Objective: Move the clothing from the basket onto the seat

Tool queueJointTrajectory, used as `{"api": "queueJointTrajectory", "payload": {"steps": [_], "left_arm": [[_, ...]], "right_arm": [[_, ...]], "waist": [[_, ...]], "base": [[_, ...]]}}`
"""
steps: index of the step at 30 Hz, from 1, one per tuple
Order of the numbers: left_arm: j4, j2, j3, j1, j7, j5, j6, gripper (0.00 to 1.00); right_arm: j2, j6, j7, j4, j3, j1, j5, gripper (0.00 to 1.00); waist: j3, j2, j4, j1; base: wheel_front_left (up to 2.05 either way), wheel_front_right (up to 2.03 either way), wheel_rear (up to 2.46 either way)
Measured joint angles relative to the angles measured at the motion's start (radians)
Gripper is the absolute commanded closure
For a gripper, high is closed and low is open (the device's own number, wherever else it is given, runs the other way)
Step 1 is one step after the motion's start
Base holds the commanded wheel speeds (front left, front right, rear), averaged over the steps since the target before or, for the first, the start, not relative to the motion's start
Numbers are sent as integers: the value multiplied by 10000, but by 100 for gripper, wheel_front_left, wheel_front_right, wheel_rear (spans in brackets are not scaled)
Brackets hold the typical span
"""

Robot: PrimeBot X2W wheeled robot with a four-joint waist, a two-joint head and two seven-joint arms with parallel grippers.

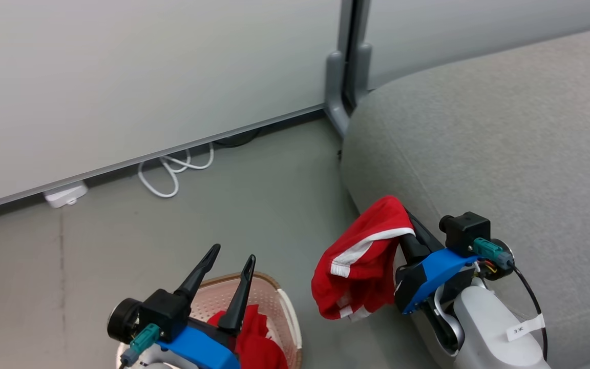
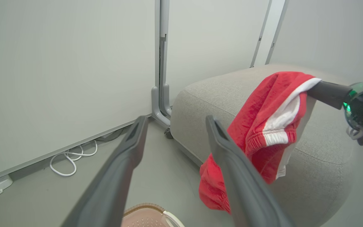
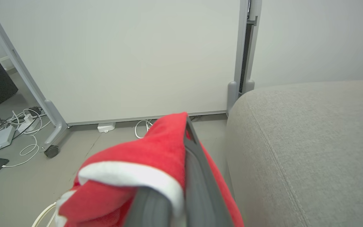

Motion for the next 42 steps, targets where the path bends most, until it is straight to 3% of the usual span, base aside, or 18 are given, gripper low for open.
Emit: {"api": "queueJointTrajectory", "payload": {"steps": [12,19,33,39,42], "left_arm": [[-130,88,157,-175,0,192,-2,0],[-128,98,98,-178,2,261,-2,0],[-79,238,27,-256,2,194,-2,0],[-219,380,-8,-456,2,297,-2,0],[-391,453,23,-642,0,428,-2,0]], "right_arm": [[-6,0,0,-196,-148,8,13,100],[-8,-2,-2,-316,-336,129,4,100],[-6,0,0,-422,-280,117,263,100],[-58,0,0,-610,-537,-815,1244,100],[-510,0,50,-656,-759,-1613,1657,100]], "waist": [[273,0,-1934,0],[419,0,-2694,0],[698,0,-2909,0],[1121,0,-2830,0],[1447,0,-2765,0]], "base": [[0,0,0],[0,0,0],[0,0,0],[0,0,0],[0,0,0]]}}
